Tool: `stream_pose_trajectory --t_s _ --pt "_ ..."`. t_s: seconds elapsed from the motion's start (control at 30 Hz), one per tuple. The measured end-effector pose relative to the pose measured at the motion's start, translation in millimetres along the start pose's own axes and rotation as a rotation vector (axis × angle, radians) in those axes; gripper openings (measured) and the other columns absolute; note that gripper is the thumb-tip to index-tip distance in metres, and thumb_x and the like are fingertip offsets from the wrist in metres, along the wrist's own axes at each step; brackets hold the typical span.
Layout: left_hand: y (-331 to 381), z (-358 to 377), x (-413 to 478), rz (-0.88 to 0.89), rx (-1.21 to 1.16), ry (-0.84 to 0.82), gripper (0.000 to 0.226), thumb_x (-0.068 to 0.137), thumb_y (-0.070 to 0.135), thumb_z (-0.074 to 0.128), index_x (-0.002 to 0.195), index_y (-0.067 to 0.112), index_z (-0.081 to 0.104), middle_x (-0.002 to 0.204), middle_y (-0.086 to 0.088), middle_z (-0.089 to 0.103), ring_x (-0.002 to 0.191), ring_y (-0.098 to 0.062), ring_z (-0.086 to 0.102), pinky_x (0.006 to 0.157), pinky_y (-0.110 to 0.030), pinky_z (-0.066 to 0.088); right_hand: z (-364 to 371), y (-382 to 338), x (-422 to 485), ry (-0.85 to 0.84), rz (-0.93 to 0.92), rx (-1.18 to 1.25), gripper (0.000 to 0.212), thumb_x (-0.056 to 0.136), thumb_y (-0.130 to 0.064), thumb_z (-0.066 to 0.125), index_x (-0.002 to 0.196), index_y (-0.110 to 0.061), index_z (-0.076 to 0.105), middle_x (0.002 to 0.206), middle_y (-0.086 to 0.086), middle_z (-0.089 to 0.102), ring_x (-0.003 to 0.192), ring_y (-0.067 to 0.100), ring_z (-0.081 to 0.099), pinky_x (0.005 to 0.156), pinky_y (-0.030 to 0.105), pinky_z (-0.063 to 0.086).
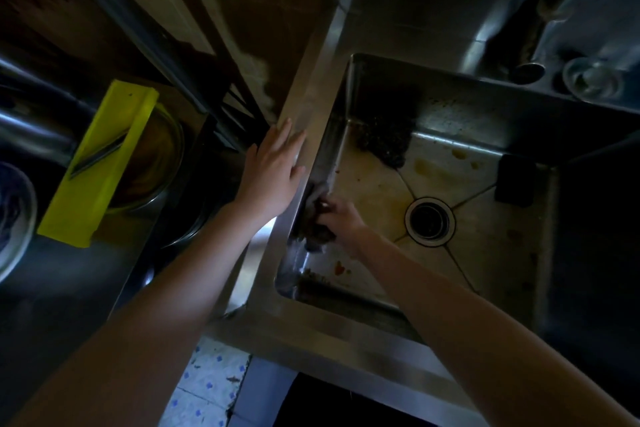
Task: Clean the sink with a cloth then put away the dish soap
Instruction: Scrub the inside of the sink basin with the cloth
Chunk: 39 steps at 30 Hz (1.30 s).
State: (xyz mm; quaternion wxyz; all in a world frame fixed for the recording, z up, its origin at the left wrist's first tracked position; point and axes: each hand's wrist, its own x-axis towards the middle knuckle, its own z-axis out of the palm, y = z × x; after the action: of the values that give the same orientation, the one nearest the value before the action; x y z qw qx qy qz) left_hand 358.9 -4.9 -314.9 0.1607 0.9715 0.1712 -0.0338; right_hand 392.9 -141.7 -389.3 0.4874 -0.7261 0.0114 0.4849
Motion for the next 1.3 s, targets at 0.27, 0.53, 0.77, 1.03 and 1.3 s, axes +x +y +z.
stream_pose_trajectory --t_s 0.27,0.53,0.77,1.03,1.3 --pt "2.2 2.1 -2.0 -0.011 0.001 -0.024 0.052 0.093 0.022 0.05 0.142 0.017 0.036 0.157 -0.009 0.013 0.143 -0.033 0.013 0.109 -0.05 0.025 19.6 43.4 -45.6 -0.192 0.06 -0.096 0.023 0.081 0.009 0.058 0.104 0.012 0.062 0.082 0.015 0.057 0.069 0.021 0.056 0.055 0.019 0.045" --pt "-0.8 5.1 -1.7 -0.015 0.0 -0.027 0.048 0.094 0.023 0.048 0.142 0.021 0.039 0.158 -0.007 0.01 0.144 -0.031 0.009 0.108 -0.051 0.025 27.4 44.7 -34.5 -0.126 0.092 -0.051 0.025 0.079 0.007 0.055 0.102 0.007 0.065 0.082 0.014 0.06 0.067 0.018 0.058 0.057 0.017 0.048" --pt "-7.3 5.9 -1.5 0.02 -0.043 0.018 0.046 0.092 0.022 0.054 0.137 0.018 0.046 0.155 -0.01 0.02 0.141 -0.034 0.018 0.111 -0.049 0.024 16.1 19.1 6.3 0.009 0.09 0.037 0.032 0.086 0.016 0.039 0.104 0.004 0.062 0.071 0.011 0.055 0.055 0.025 0.054 0.042 0.027 0.046" --pt "-6.4 -2.8 4.6 0.061 -0.062 0.063 0.041 0.094 0.013 0.049 0.135 0.015 0.049 0.153 -0.012 0.024 0.14 -0.03 0.022 0.109 -0.05 0.027 -4.8 -21.8 47.9 0.12 0.101 0.498 0.056 0.081 0.025 0.033 0.123 -0.006 0.054 0.082 0.018 0.053 0.048 0.025 0.05 0.039 0.025 0.037" --pt "-4.7 -5.5 19.1 0.091 -0.021 0.047 0.039 0.097 0.012 0.041 0.135 0.014 0.048 0.153 -0.013 0.024 0.14 -0.03 0.023 0.105 -0.052 0.031 6.9 1.3 20.1 0.072 0.151 0.349 0.039 0.085 0.02 0.039 0.118 0.009 0.057 0.067 0.015 0.053 0.048 0.025 0.049 0.043 0.029 0.044"
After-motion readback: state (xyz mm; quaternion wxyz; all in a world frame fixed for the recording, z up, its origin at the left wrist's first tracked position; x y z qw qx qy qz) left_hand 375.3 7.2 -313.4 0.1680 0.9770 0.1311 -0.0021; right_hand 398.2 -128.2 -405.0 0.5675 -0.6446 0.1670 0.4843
